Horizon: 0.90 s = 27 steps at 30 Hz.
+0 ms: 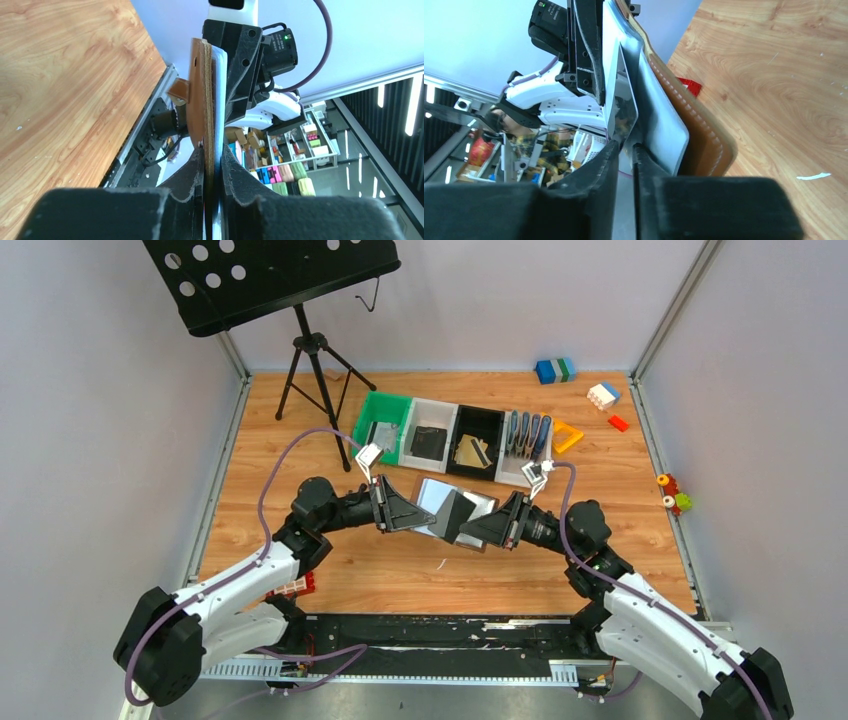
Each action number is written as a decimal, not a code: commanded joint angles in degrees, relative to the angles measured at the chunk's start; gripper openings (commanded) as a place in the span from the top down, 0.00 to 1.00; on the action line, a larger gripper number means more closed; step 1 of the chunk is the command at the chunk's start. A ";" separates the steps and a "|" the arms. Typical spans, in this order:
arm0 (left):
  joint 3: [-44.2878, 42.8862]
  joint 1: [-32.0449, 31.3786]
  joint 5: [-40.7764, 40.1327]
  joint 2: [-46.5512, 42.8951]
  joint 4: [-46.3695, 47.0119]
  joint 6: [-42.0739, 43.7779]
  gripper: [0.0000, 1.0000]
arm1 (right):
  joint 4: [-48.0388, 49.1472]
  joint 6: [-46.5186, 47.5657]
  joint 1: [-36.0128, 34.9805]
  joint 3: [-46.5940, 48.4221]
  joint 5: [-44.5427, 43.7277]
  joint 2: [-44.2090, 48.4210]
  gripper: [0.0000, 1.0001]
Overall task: Take the credit cards out of the card holder
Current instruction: Remove the credit card from the card holder.
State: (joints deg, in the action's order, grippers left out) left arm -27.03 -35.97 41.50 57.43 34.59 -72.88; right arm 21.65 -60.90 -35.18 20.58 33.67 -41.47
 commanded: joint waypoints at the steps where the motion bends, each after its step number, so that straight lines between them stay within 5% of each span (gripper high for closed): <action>1: -1.34 0.19 1.36 -0.88 7.86 -2.16 1.00 | -0.30 0.80 0.24 -0.63 0.08 -0.79 0.74; 4: -1.35 -0.02 1.42 -1.13 8.13 -2.45 1.00 | 2.95 -0.61 0.27 -0.55 0.69 -2.58 0.63; 8: -1.56 -0.46 1.44 -0.86 8.20 -2.51 1.00 | 6.56 -2.00 0.20 0.55 2.17 -5.43 0.61; 12: -1.16 -0.66 1.20 -0.37 8.21 -2.00 1.00 | 9.24 -3.11 0.19 1.12 2.44 -6.04 0.69; 18: -0.40 -0.53 1.05 -0.10 8.38 -1.68 1.00 | 4.60 -2.22 0.27 1.28 -0.14 -3.79 0.99; 27: -0.53 1.17 0.87 -1.31 4.78 -0.01 1.00 | -3.98 -1.26 2.16 -1.76 -5.32 1.23 1.00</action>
State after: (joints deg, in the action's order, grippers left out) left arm -26.70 -35.81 41.21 57.93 36.60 -73.14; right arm 23.64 -63.96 -34.85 20.14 32.77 -41.50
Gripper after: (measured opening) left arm 0.171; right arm 0.011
